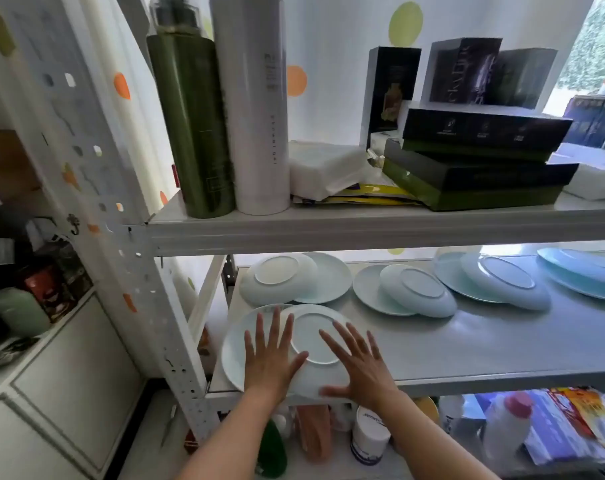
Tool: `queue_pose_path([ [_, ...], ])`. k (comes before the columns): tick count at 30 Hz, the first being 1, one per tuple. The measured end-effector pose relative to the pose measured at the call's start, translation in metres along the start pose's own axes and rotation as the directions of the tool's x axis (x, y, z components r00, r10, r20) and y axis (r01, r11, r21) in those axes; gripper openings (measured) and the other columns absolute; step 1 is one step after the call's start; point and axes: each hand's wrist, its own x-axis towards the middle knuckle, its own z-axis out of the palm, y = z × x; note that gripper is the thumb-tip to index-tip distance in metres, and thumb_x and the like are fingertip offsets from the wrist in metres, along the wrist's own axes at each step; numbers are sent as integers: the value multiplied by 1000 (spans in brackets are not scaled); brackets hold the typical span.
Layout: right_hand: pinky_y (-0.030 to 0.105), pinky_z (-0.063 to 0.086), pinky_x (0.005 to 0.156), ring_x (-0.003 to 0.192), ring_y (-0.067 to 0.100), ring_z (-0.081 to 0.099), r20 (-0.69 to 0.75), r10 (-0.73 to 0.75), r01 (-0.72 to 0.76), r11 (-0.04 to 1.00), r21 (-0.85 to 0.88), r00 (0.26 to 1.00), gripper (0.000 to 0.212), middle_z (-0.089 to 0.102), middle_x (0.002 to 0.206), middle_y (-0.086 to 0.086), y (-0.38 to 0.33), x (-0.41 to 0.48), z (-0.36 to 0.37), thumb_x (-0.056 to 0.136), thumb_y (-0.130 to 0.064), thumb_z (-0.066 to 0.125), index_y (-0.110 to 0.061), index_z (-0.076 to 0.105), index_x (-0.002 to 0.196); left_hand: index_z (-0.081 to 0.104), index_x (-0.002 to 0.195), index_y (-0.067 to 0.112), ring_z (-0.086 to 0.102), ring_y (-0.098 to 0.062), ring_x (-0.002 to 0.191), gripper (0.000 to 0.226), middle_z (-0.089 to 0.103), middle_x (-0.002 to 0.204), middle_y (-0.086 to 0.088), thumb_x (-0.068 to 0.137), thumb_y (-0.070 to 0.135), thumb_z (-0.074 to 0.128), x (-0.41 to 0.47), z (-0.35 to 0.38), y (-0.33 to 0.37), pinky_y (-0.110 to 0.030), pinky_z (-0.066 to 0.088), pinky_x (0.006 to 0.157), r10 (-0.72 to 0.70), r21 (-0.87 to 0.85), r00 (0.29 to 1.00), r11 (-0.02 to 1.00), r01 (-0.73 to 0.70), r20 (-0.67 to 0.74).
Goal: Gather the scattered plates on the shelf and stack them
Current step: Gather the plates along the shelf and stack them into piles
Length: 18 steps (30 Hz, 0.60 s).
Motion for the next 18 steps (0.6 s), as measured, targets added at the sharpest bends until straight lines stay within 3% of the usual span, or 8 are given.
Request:
queue_pose_path([
  [1,40,-22,115,142,13,-26,10,-74,74,997,7,997,106,-27,154,-10,-1,-1,-1,62,-83,37,-53,-42,126,14,153,23,-7,-30,150,81,-12,161,-1,88,71,8,3,4,1,-49,-6,116,-4,39,999,999,6,-52],
  [3,40,-10,117,146,16,9,-4,-133,133,991,-36,991,115,13,160,-1,11,5,10,57,-85,39,-41,-20,145,-11,153,28,-11,-30,149,93,-32,155,2,74,78,-10,6,2,6,-49,-7,118,-35,32,999,999,35,12],
  [5,44,11,116,134,18,44,34,-124,126,991,-51,992,126,45,147,-1,16,13,19,48,-90,33,-28,-2,152,-19,150,34,-18,-30,148,97,-30,157,1,65,80,-9,7,2,12,-50,-5,118,-100,-48,976,993,111,195],
  [6,46,21,117,132,19,48,37,-113,115,992,-52,993,130,47,145,-2,19,16,23,46,-90,36,-26,-2,152,-18,150,35,-17,-30,148,93,-27,158,-1,71,81,-1,8,-1,15,-50,-3,119,-116,-66,963,989,136,244],
  [9,49,19,107,143,25,25,48,-215,216,976,-17,975,124,25,157,1,23,14,23,56,-78,51,-37,-23,146,-17,150,34,-17,-30,148,81,-24,159,-4,90,68,26,7,-6,20,-46,2,120,-131,-163,937,968,192,323],
  [13,50,37,99,136,23,34,59,-190,191,982,-10,980,131,40,151,3,23,17,28,52,-77,60,-30,-13,150,-9,154,28,-16,-30,148,81,-21,160,-5,93,63,31,10,-7,20,-44,4,120,-134,-232,926,946,225,352],
  [16,51,3,111,143,24,-5,35,-234,235,971,-36,972,118,-4,158,-3,24,15,25,71,-64,60,-49,-38,134,15,153,22,-3,-32,149,60,-2,162,-9,100,48,27,16,-8,13,-42,5,121,-86,-225,954,962,155,289],
  [18,54,10,115,145,24,-2,-6,-224,224,974,-44,974,111,1,160,-2,25,16,23,72,-59,65,-43,-18,146,28,149,23,12,-31,147,47,12,160,-11,102,29,30,20,-13,12,-38,11,121,-62,-296,978,948,120,198],
])
